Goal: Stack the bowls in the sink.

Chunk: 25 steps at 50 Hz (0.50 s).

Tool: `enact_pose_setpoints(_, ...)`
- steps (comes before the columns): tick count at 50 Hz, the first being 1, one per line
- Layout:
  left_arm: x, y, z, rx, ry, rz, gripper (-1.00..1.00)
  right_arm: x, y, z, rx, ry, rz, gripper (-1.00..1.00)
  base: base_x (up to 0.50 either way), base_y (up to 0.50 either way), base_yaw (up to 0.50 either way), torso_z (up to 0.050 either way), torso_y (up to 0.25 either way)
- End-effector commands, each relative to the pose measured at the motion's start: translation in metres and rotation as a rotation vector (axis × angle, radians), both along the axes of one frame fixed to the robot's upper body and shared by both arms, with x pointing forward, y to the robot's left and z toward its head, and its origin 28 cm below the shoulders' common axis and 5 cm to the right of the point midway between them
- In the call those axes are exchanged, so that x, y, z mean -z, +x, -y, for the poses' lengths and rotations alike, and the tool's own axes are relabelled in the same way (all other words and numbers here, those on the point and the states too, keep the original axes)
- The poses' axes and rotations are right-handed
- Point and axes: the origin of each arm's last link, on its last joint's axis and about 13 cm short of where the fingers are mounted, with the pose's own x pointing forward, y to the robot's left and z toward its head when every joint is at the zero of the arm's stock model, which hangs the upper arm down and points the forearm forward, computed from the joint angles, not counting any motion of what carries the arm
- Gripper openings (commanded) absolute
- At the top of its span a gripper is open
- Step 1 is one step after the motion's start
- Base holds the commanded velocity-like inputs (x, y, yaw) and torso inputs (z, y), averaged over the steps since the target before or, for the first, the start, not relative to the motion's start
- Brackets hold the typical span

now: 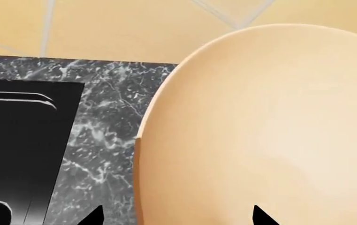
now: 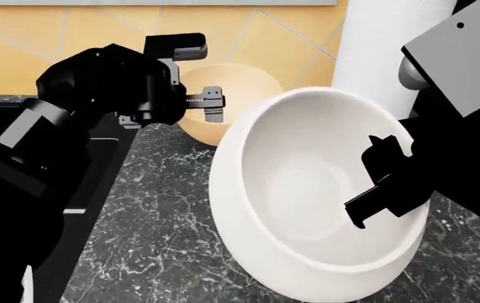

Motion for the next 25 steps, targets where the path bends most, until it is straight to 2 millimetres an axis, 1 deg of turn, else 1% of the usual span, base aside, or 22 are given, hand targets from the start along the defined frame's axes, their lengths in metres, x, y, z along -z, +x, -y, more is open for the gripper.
enact_pose_setpoints(1, 0.005, -0.0002, 0.004, 0.024, -0.001, -0.014, 1.0, 0.0, 0.0013, 0.0002, 0.003, -0.002, 0.009, -1.0, 0.0, 0.0, 0.0, 0.0, 0.0)
enact_pose_setpoints(5, 0.0059, -0.0012, 0.0049, 0.038, 0.012, -0.005, 1.0, 0.0, 0.0017, 0.0003, 0.005, -0.001, 0.009, -1.0, 0.0, 0.0, 0.0, 0.0, 0.0)
enact_pose_setpoints(6, 0.0065, -0.0014, 0.0052, 0.041, 0.014, -0.005, -1.0, 0.0, 0.0017, 0.0004, 0.005, -0.001, 0.008, -1.0, 0.0, 0.0, 0.0, 0.0, 0.0)
enact_pose_setpoints(12, 0.0103, -0.0016, 0.0057, 0.047, 0.011, -0.007, -1.0, 0.0007, 0.0022, 0.0009, 0.009, -0.003, 0.008, -1.0, 0.0, 0.0, 0.0, 0.0, 0.0)
enact_pose_setpoints(19, 0.0102, -0.001, 0.0067, 0.054, 0.003, 0.006, -1.0, 0.0021, 0.0026, 0.0011, 0.009, -0.003, 0.005, -1.0, 0.0, 0.0, 0.0, 0.0, 0.0)
enact_pose_setpoints(25, 0.0024, -0.0011, 0.0052, 0.04, -0.018, 0.058, -1.0, 0.0042, 0.0036, 0.0018, 0.013, -0.002, 0.002, -1.0, 0.0, 0.0, 0.0, -0.002, 0.0)
